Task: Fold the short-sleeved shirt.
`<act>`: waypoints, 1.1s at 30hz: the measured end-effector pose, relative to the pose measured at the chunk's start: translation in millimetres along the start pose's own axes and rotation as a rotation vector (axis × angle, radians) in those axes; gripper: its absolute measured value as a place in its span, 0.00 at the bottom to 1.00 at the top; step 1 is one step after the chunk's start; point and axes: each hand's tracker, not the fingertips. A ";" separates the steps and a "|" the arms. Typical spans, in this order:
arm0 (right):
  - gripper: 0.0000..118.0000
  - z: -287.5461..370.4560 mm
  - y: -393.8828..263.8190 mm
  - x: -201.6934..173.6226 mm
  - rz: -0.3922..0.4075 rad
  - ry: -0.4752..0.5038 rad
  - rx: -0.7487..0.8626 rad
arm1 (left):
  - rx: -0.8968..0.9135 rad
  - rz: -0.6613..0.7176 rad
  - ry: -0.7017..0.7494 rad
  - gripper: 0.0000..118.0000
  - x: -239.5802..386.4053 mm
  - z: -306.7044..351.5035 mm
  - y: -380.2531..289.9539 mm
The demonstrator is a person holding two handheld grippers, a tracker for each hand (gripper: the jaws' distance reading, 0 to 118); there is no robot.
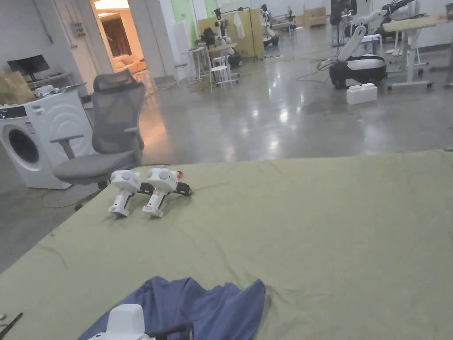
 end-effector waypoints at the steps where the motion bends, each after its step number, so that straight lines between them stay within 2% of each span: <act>1: 0.00 -5.6 -3.2 1.4 0.003 -0.004 -0.019 | -0.028 -0.017 0.016 0.88 -3.9 -21.2 -3.4; 5: 0.00 -27.4 -14.2 8.8 -0.006 -0.032 -0.096 | -0.129 -0.010 0.079 0.88 -27.9 -98.0 -16.0; 7: 0.00 -39.3 -20.7 9.6 0.029 -0.064 -0.136 | -0.208 0.024 0.077 0.88 -39.1 -131.2 -21.9; 9: 0.00 -49.9 -26.4 10.6 0.034 -0.067 -0.160 | -0.254 0.051 0.076 0.83 -45.3 -152.4 -28.2; 11: 0.00 -55.7 -30.2 13.9 0.006 -0.053 -0.192 | -0.286 0.040 0.092 0.73 -46.6 -168.5 -34.8; 16: 0.00 -63.4 -38.9 10.1 -0.003 -0.048 -0.231 | -0.301 -0.001 0.105 0.69 -35.7 -169.4 -38.8; 17: 0.00 -64.0 -40.0 10.0 -0.003 -0.044 -0.238 | -0.308 -0.002 0.101 0.62 -36.3 -169.7 -35.7; 18: 0.00 -62.7 -40.7 10.1 -0.005 -0.039 -0.244 | -0.312 0.000 0.091 0.50 -36.1 -169.6 -31.5; 19: 0.00 -62.1 -41.0 10.1 -0.008 -0.034 -0.247 | -0.308 -0.002 0.091 0.32 -37.5 -170.7 -28.9; 20: 0.00 -61.1 -41.0 10.2 -0.010 -0.030 -0.248 | -0.302 -0.004 0.097 0.01 -39.6 -174.3 -28.1; 24: 0.00 -50.5 -37.2 12.9 -0.013 -0.026 -0.239 | -0.342 0.029 0.089 0.00 -46.1 -181.8 -27.4; 27: 0.00 -38.5 -32.5 18.1 -0.019 -0.024 -0.218 | -0.310 0.151 0.037 0.00 -58.8 -161.4 -9.6; 31: 0.00 -22.2 -30.2 26.9 -0.017 -0.026 -0.195 | -0.114 0.303 -0.025 0.00 -71.5 -108.5 37.3; 33: 0.00 -14.0 -30.8 31.7 -0.032 -0.026 -0.181 | -0.023 0.266 -0.029 0.00 -65.8 -84.2 63.5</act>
